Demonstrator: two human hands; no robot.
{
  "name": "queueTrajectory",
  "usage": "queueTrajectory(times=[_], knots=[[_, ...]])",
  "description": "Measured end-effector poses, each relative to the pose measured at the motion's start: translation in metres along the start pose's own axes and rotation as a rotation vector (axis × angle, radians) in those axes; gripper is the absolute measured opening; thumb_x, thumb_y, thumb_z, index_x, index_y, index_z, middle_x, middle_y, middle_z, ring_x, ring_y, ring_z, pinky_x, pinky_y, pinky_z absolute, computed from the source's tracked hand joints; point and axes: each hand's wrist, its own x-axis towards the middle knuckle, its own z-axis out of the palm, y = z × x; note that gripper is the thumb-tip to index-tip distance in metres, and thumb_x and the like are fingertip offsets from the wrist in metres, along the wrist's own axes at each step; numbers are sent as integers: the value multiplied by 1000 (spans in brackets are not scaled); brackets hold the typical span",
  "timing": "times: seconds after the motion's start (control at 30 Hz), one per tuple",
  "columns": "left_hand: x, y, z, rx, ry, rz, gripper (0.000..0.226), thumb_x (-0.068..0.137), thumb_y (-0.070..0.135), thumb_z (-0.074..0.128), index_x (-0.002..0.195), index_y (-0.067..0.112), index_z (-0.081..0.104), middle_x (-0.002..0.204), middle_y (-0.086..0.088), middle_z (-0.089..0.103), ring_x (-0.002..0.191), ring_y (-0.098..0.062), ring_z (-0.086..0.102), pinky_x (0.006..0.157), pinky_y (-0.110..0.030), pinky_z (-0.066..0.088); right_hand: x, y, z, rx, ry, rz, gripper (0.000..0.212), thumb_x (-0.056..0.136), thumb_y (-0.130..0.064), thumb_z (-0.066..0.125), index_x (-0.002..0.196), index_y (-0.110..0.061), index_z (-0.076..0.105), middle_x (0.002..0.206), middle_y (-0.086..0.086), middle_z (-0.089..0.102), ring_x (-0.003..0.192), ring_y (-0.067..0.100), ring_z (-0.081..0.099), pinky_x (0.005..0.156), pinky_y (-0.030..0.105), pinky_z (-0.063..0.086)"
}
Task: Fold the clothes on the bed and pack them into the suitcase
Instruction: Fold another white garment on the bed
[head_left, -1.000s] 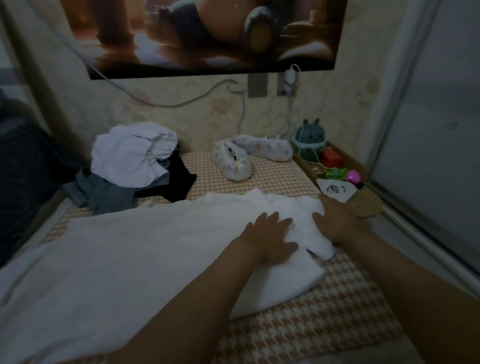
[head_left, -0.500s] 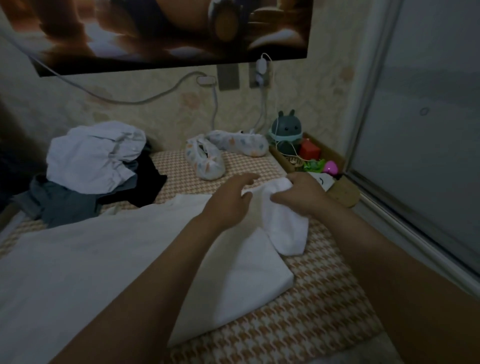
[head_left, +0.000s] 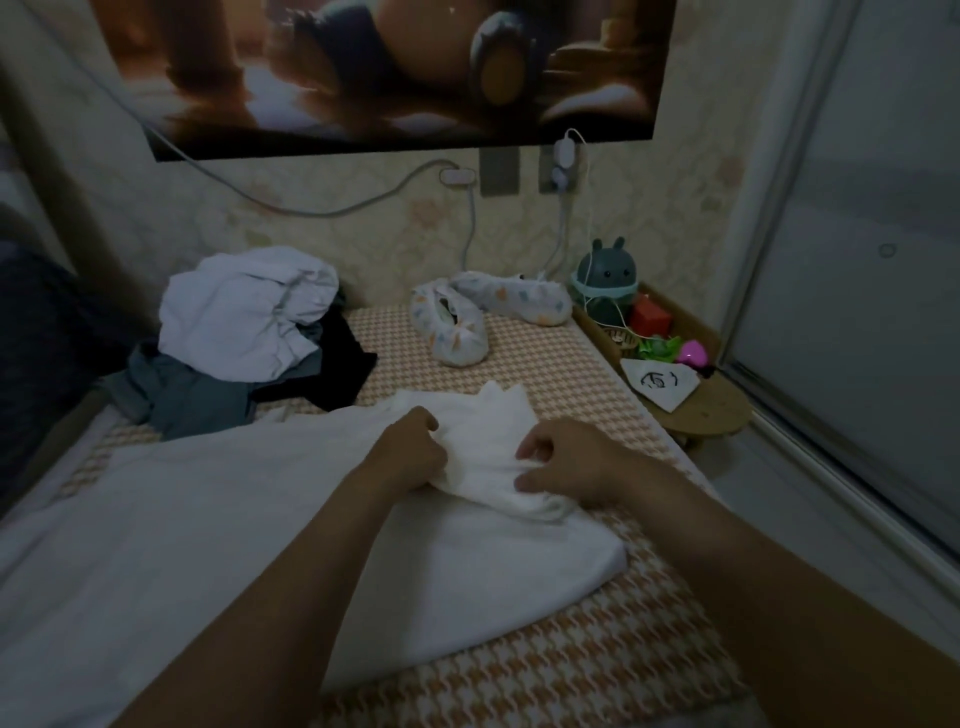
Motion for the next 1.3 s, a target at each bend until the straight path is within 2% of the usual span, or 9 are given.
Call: queueTrajectory(times=[0.13,0.2,0.33,0.43,0.57,0.67,0.87,1.13,1.3], knots=[[2,-1,4,368,56,150,52,87,14,53,137,19,40,128,-14,49,117,-32,48,93,-38,44,-1,-1,2,74,-2,-19,40,69,-44,79,104,-34,61,104,-7,55,90,8,56,76,25,47],[2,8,8,390,148,392,45,83,16,57,127,25,51,118,-7,51,112,-29,48,90,-36,43,-3,1,-3,51,-21,-19,44,66,-42,81,104,-35,60,104,-8,53,90,9,55,77,27,48],[-5,17,11,364,-126,502,41,77,41,71,117,34,62,106,10,57,97,-9,54,83,-24,43,-8,4,-8,-85,94,-55,22,74,-26,75,93,-25,66,89,-8,60,84,12,58,73,29,51],[-5,5,13,417,-43,570,36,82,15,68,116,25,67,111,3,65,89,-6,55,76,-11,37,-14,4,-7,-58,210,-126,18,78,-13,69,90,-26,67,84,-10,57,80,11,56,72,27,47],[-16,-6,2,248,143,684,44,80,8,70,118,26,58,115,3,54,91,-5,49,76,-17,42,-28,-13,-16,-139,240,-228,29,64,-40,83,84,-31,64,94,-10,52,80,9,53,68,28,47],[-27,-9,0,515,124,782,46,75,28,74,116,34,57,129,8,42,111,-11,43,87,-30,46,-37,-22,-16,-270,4,-151,27,63,-49,83,84,-32,76,85,-14,66,76,3,58,68,26,51],[-32,-19,14,500,-31,660,46,85,24,63,131,29,58,132,3,51,113,-19,56,92,-30,46,-48,-19,-19,-301,14,-183,16,76,-34,75,89,-24,77,89,-12,69,81,5,60,76,30,53],[-32,-12,10,442,66,805,6,78,10,68,83,14,70,125,1,60,112,-17,56,86,-24,44,-57,-17,-28,-99,73,-170,6,74,-29,82,73,-27,76,81,-8,71,75,0,61,68,17,49],[-39,-5,10,597,-126,530,14,88,27,54,91,18,64,106,2,62,96,-16,55,83,-28,45,-67,-13,-25,-135,-331,-62,15,76,-40,80,80,-25,80,77,-9,74,76,4,66,76,27,56]])
